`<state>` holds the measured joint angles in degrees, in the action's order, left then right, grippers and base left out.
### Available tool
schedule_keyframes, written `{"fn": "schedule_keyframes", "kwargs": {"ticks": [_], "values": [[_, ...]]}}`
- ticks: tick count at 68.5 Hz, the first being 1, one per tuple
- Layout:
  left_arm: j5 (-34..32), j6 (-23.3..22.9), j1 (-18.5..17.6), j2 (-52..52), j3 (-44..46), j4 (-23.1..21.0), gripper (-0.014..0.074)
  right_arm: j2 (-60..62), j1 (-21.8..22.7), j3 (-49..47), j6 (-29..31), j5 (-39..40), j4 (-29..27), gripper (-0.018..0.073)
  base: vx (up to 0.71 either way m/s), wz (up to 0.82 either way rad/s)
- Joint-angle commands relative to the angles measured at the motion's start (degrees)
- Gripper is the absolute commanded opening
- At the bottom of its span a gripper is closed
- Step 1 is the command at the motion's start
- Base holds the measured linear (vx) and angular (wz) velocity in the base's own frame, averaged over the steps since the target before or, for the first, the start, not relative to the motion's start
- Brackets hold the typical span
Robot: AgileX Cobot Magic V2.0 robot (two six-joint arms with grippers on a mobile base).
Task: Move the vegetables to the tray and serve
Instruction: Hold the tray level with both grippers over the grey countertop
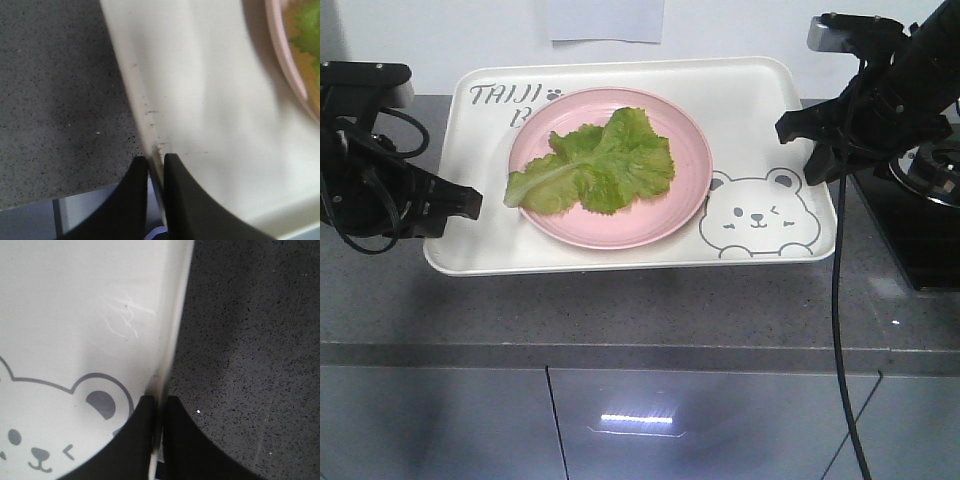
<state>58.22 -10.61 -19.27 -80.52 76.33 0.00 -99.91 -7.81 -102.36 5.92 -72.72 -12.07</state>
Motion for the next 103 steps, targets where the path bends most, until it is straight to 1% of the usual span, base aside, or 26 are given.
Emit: {"fn": "schedule_keyframes", "kwargs": {"ticks": [1,103], "values": [[-4.9,0.9,-1.1,2.0,1.9,-2.9,-0.0006,3.1,-0.6,-1.7,1.4,-0.8,-3.5,-0.0006,0.05,0.01],[-4.9,0.9,-1.1,2.0,1.9,-2.9,-0.0006,3.1,-0.6,-1.7,1.4,-0.8,-3.5,-0.0006,0.05,0.01]]}}
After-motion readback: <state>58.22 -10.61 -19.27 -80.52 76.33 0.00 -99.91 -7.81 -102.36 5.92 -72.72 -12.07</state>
